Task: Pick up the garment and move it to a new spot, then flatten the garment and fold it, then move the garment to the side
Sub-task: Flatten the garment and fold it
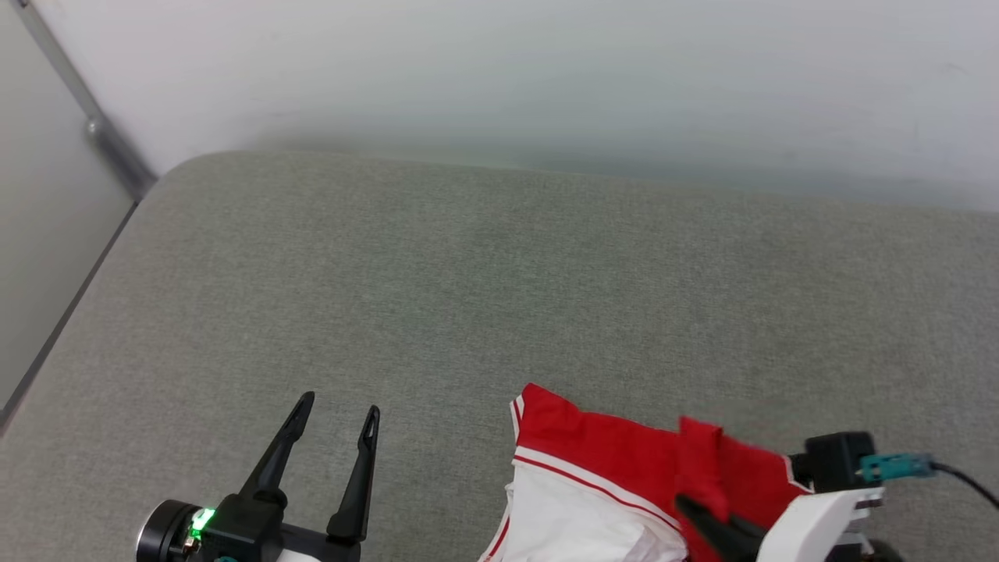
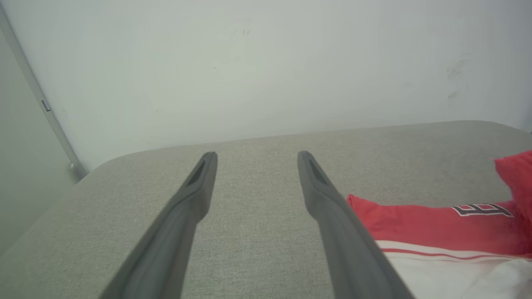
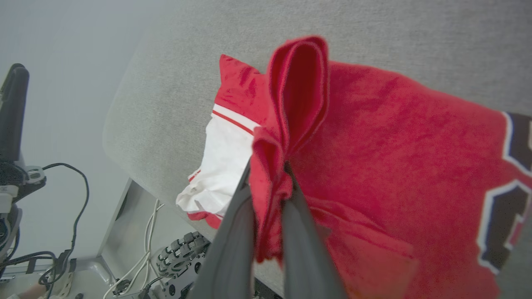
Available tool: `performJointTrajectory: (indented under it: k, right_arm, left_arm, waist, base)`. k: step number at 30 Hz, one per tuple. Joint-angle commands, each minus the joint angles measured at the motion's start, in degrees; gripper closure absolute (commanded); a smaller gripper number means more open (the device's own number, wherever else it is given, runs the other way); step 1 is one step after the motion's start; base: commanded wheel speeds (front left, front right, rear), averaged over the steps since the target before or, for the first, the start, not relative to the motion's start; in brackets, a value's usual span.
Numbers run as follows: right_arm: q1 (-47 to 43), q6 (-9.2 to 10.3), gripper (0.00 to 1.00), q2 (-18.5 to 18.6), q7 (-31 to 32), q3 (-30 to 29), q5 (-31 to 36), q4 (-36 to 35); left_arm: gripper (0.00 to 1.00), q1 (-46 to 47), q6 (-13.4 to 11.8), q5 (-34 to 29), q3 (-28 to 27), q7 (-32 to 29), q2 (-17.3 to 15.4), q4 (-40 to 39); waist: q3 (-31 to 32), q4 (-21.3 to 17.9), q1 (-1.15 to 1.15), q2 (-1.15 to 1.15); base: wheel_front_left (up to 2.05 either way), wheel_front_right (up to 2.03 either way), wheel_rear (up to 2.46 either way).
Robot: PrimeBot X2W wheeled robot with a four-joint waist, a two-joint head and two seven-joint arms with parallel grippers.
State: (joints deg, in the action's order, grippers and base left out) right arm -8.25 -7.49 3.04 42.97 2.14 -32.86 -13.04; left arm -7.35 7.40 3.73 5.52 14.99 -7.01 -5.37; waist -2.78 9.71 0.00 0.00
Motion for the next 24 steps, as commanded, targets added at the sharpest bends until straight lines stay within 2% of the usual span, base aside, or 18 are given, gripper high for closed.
performJointTrajectory:
  k: [1,10,19,20,21,22,23,24]
  right_arm:
    - [0.45,0.00,1.00,-0.16,-1.48,2.10,-2.19,1.46]
    - [6.32,0.00,1.00,-0.21,-7.41,11.44,-9.18,10.98]
    - [13.88,0.00,1.00,-0.20,-12.34,16.59,-9.86,23.21]
    - [14.73,0.00,0.80,-0.20,-12.93,17.07,-9.71,24.04]
    - [15.38,0.00,0.17,-0.20,-13.66,17.30,-9.65,24.68]
    - [15.38,0.00,0.17,-0.20,-13.66,17.30,-9.65,24.68]
    - [15.82,0.00,0.00,-0.17,-14.13,17.70,-9.65,25.48]
    - [16.14,0.00,0.00,-0.20,-14.41,18.47,-9.68,25.83]
  left_arm:
    - [0.00,0.20,0.05,0.05,0.44,0.26,-0.46,0.28]
    - [0.00,-0.15,0.07,0.32,0.91,0.26,-0.60,0.30]
    - [0.00,1.00,0.07,0.39,1.76,0.25,-0.59,0.61]
    - [0.00,1.08,0.07,0.42,1.64,0.25,-0.54,0.60]
    - [0.00,1.08,0.07,0.45,1.53,0.25,-0.53,0.61]
    - [0.00,1.08,0.07,0.45,1.53,0.25,-0.53,0.61]
    - [0.00,1.07,0.08,0.47,1.46,0.26,-0.53,0.63]
    - [0.00,1.06,0.08,0.49,1.44,0.26,-0.51,0.66]
  waist:
    - [0.44,0.82,0.00,0.00]
    - [0.86,2.43,0.00,0.00]
    - [-0.06,4.06,0.00,0.00]
    - [-0.19,4.15,0.00,0.00]
    - [-0.31,4.23,0.00,0.00]
    - [-0.31,4.23,0.00,0.00]
    - [-0.41,4.30,0.00,0.00]
    - [-0.49,4.37,0.00,0.00]
  base:
    - [0.00,0.00,0.00]
    - [0.00,0.00,0.00]
    - [0.00,0.00,0.00]
    - [0.00,0.00,0.00]
    - [0.00,0.00,0.00]
    - [0.00,0.00,0.00]
    - [0.00,0.00,0.00]
    - [0.00,0.00,0.00]
